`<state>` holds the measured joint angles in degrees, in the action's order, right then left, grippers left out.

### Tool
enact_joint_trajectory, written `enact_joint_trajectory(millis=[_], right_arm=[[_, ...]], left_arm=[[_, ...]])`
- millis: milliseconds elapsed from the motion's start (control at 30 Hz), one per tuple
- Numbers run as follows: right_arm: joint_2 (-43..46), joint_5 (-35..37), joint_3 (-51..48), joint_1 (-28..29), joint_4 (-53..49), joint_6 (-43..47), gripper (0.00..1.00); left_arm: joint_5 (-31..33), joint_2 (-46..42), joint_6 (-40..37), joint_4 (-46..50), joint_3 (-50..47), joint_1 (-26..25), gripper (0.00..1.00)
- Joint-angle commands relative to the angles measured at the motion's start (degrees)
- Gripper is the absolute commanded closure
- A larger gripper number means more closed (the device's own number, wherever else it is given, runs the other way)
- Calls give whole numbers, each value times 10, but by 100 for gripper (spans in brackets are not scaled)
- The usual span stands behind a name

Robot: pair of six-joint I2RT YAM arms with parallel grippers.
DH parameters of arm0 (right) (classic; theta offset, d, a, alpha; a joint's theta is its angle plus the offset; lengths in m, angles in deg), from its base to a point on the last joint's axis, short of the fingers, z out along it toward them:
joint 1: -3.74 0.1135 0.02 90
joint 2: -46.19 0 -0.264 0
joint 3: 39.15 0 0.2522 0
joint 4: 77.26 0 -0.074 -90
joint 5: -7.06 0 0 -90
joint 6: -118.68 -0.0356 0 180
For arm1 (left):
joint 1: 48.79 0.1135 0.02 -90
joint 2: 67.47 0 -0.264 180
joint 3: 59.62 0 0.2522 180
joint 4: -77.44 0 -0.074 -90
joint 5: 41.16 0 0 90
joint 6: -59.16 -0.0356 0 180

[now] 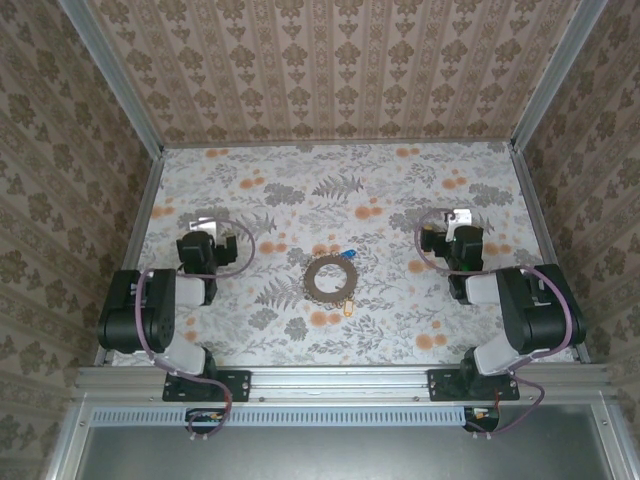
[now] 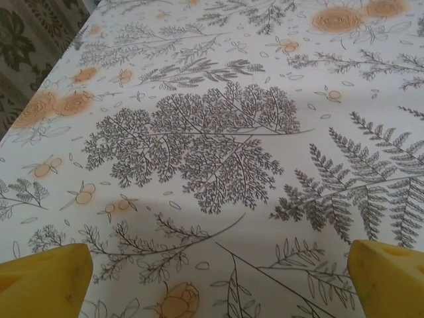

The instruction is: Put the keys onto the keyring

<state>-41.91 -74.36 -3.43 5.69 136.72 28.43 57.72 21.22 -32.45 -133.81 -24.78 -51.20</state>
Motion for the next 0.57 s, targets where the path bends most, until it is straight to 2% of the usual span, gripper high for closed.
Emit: enact_joint_trajectory(millis=[0,33,533], right_arm=[[5,-16,11,-2,18,-17,0],[3,-17,9,-1,24,-16,0],[4,-42,14,-7,13,-14,0]], left_arm=[[-39,-11,-1,-32,19,10,0],[-38,-5,-5,-57,14,10,0],[-38,-8,-2,-39,19,10,0]])
